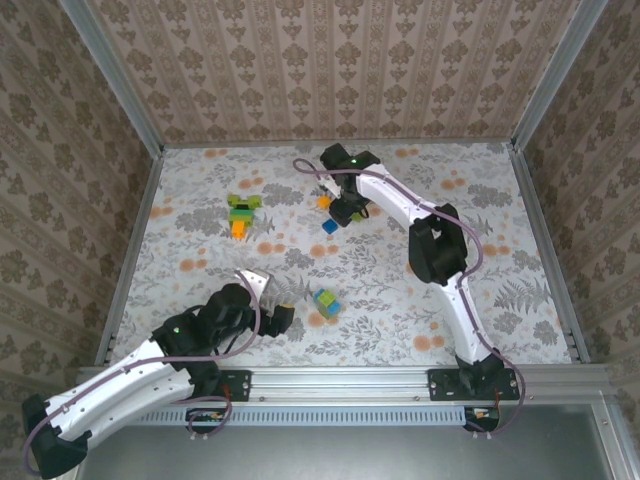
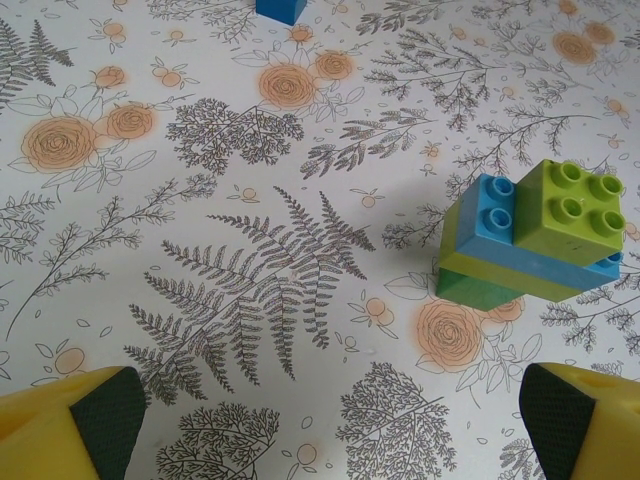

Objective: Assemble a carrot with lego

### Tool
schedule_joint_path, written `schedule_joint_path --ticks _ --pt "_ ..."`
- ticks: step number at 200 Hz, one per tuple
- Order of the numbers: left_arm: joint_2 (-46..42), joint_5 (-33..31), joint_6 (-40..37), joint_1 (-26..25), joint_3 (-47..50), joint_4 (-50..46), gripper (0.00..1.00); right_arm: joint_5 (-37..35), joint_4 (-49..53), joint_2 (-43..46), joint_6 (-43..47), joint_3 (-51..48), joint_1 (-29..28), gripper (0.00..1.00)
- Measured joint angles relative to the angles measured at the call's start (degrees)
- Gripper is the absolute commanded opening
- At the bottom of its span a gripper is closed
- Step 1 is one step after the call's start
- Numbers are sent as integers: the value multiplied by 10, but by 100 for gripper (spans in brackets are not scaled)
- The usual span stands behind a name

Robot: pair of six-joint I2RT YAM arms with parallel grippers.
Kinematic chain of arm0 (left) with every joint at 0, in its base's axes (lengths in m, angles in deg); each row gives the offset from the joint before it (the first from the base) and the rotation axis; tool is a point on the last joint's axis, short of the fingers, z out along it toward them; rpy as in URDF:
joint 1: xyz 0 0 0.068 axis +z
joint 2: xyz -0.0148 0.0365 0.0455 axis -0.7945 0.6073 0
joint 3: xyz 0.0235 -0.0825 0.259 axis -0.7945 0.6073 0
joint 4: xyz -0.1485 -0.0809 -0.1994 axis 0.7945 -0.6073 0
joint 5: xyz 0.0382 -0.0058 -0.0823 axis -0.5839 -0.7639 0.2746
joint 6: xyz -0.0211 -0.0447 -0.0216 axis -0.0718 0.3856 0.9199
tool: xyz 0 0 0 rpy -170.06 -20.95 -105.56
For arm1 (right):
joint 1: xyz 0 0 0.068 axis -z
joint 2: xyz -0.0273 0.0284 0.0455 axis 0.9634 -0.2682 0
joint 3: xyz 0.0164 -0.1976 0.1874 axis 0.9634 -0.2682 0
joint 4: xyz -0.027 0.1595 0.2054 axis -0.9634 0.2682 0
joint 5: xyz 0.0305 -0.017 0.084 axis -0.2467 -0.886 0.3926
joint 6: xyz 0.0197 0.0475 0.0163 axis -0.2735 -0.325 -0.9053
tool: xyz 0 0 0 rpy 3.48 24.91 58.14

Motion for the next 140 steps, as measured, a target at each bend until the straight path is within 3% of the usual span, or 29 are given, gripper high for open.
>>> schedule_joint_path --ticks 98,140 --pt "16 0 0 0 0 2 99 47 8 -85 34 84 34 73" --pt "16 0 0 0 0 4 99 64 25 -107 39 114 35 64"
